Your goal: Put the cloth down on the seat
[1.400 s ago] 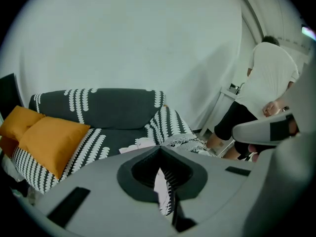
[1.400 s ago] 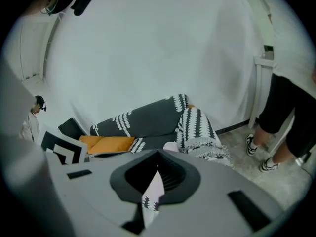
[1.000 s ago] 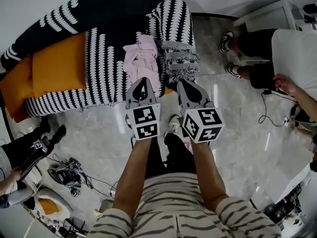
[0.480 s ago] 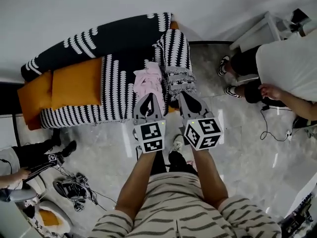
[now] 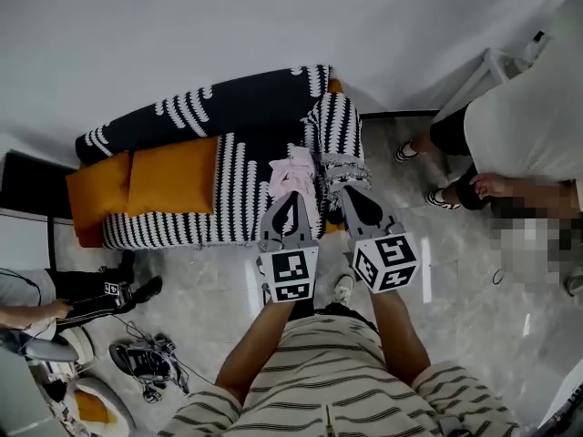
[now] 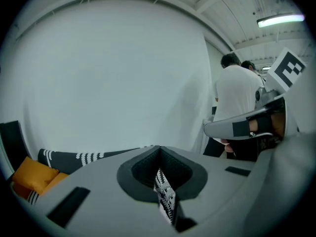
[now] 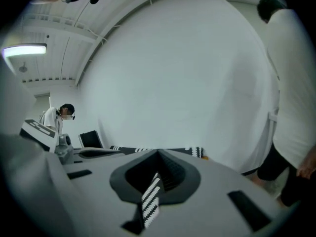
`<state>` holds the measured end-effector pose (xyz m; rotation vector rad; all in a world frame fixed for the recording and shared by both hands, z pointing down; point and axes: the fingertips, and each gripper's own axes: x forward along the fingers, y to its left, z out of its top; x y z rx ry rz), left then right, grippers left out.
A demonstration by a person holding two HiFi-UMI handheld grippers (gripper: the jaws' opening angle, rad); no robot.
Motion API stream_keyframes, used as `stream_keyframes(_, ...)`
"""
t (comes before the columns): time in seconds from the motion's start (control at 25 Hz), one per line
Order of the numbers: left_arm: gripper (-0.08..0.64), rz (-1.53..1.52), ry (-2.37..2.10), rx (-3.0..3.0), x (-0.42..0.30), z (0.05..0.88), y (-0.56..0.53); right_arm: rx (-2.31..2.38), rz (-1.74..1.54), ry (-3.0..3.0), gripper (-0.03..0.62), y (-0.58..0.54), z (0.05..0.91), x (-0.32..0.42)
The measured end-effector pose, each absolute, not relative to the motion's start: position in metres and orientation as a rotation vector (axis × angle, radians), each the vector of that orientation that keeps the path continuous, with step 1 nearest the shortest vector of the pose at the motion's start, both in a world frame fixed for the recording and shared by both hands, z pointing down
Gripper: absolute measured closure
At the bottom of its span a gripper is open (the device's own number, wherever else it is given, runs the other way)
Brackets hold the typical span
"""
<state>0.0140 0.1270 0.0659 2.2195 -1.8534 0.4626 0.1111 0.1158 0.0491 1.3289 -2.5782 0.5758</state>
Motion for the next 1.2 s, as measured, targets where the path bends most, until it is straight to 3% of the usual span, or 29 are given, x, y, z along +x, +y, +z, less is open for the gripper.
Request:
stream_keyframes(0.52,0.556,0.288,-2.024,2.296,0.006,-0.025,0.166,1.244,0.375,-2.780,0.580,0.154,-0.037,0.079)
stream_keyframes(1.2,0.556,0.155,-2.147,2.320,0.009,-0.075,0.207,1.234,0.211,-2.837,0.580,0.181,-0.075,0.085)
